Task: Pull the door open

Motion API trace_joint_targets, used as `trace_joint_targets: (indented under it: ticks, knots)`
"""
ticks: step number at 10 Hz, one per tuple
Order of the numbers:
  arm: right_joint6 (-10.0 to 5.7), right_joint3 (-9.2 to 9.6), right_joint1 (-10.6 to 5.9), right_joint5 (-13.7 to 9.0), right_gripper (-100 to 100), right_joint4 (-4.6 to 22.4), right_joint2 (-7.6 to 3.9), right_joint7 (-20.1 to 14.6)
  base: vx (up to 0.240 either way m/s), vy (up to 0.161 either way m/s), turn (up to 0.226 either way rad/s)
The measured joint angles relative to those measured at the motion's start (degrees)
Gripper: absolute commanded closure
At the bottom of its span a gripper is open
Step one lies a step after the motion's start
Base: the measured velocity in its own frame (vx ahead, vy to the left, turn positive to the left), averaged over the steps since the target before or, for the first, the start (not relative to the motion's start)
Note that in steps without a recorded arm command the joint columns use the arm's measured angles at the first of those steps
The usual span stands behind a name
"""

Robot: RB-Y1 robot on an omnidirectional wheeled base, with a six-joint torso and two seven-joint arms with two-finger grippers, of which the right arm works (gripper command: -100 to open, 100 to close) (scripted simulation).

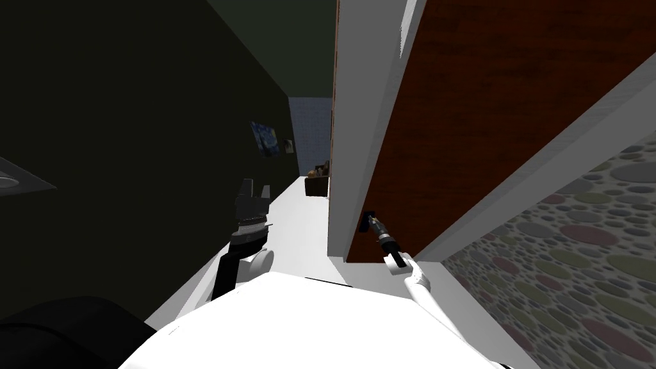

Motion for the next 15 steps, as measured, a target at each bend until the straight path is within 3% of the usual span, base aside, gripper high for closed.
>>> trace_joint_targets:
  ticks: [15]
  knots:
    - [-0.29,1.89,-3.14,-13.25,100,4.27,-0.59,-20.56,-0.052,-0.041,0.072]
